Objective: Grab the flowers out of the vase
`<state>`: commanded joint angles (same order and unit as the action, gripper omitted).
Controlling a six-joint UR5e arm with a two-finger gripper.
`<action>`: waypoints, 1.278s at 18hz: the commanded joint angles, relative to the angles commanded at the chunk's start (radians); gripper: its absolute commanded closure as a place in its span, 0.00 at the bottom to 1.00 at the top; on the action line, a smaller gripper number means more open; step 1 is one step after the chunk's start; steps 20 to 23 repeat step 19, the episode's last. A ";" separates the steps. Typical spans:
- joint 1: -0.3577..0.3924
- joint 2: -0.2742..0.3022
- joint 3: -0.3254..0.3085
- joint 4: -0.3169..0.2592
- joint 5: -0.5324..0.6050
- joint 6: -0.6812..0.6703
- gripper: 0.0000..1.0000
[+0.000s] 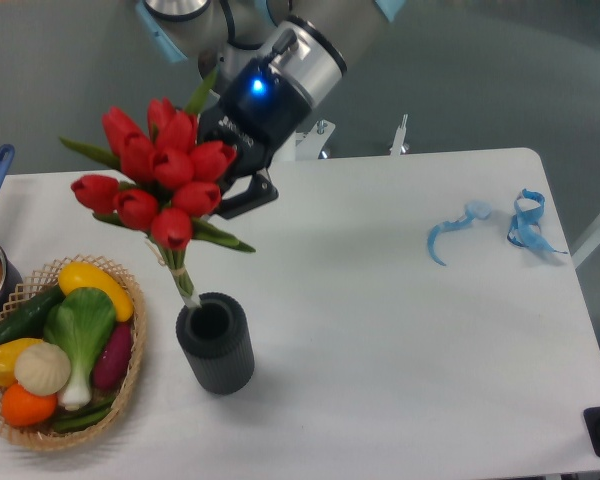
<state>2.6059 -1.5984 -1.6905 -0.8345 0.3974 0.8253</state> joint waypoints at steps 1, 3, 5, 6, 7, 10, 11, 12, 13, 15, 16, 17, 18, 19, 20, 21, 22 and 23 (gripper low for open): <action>0.031 -0.002 0.002 0.003 -0.002 0.006 0.68; 0.084 -0.020 0.008 0.011 -0.002 0.032 0.68; 0.129 -0.078 0.032 0.011 -0.002 0.087 0.68; 0.150 -0.095 0.043 0.011 -0.002 0.107 0.68; 0.166 -0.116 0.057 0.011 -0.002 0.124 0.68; 0.201 -0.161 0.077 0.012 0.001 0.185 0.68; 0.212 -0.167 0.075 0.014 0.003 0.198 0.68; 0.230 -0.170 0.071 0.014 0.003 0.213 0.68; 0.238 -0.169 0.072 0.014 0.004 0.221 0.68; 0.249 -0.169 0.068 0.014 0.004 0.224 0.68; 0.258 -0.167 0.066 0.012 0.003 0.222 0.68; 0.263 -0.167 0.060 0.012 0.004 0.222 0.68; 0.266 -0.167 0.058 0.012 0.004 0.222 0.68; 0.270 -0.166 0.057 0.012 0.004 0.222 0.68; 0.270 -0.166 0.057 0.012 0.004 0.222 0.68; 0.270 -0.166 0.057 0.012 0.004 0.222 0.68; 0.270 -0.166 0.057 0.012 0.004 0.222 0.68; 0.270 -0.166 0.057 0.012 0.004 0.222 0.68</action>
